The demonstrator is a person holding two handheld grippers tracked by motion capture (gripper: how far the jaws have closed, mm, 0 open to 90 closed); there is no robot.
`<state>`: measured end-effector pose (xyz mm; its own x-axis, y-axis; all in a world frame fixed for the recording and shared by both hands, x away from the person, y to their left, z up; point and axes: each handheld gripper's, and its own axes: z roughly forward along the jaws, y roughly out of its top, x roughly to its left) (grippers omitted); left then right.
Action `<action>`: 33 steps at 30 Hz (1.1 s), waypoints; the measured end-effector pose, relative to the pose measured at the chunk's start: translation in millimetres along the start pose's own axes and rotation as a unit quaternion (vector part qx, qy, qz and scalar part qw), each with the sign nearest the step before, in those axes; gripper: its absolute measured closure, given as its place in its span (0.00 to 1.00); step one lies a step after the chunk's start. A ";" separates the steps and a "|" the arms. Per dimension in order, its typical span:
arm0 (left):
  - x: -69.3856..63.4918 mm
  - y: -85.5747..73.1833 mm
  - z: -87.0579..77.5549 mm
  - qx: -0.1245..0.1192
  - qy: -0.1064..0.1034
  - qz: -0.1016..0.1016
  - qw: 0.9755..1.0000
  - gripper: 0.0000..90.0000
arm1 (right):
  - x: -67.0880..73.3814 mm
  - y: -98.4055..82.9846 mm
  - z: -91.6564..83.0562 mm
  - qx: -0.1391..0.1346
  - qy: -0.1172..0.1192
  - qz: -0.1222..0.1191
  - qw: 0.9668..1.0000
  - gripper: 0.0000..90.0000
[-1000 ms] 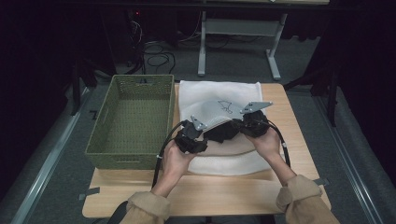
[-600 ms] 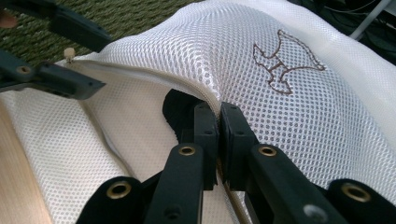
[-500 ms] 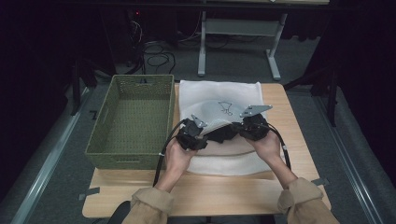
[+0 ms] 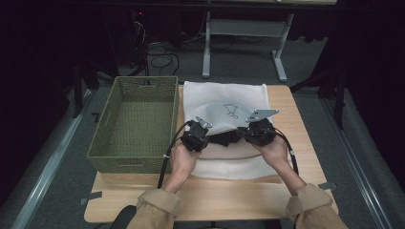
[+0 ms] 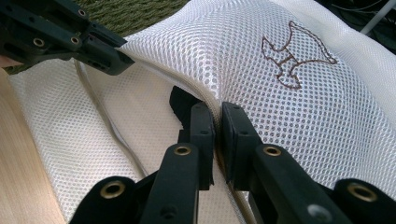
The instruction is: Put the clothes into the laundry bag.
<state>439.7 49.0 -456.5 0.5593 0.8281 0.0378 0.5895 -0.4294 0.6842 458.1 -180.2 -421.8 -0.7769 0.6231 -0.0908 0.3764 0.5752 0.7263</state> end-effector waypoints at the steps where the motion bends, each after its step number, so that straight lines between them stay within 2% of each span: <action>1: 0.2 -0.1 -0.3 0.000 -0.001 -0.001 1.000 0.94 | -0.1 -0.2 -0.2 0.005 0.000 0.000 1.000 0.92; 7: 4.6 -0.3 -3.3 -0.008 -0.010 -0.016 1.000 0.96 | 1.7 -2.1 2.8 0.007 -0.010 -0.009 1.000 0.86; 12: 5.9 -0.5 -6.1 -0.014 -0.009 -0.018 1.000 0.96 | 0.8 -8.0 6.8 0.016 -0.021 -0.005 1.000 0.76; 16: 5.9 -0.6 -7.7 -0.018 -0.008 -0.019 1.000 0.96 | -1.1 -16.0 7.0 0.025 -0.028 -0.010 0.999 0.73; 27: 4.1 -0.4 -13.8 -0.031 -0.010 -0.018 0.999 0.96 | -3.9 -37.9 -0.8 0.031 -0.052 -0.015 0.998 0.71; 33: 5.1 -1.0 -16.1 -0.031 -0.010 -0.018 0.999 0.96 | -8.6 -50.6 -9.4 0.033 -0.052 -0.004 0.998 0.76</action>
<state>432.6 59.5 -445.3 0.5510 0.8345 -0.0020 0.5725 -0.3763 0.7284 441.1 -219.7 -451.4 -0.7254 0.6671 -0.1693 0.4052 0.6127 0.6785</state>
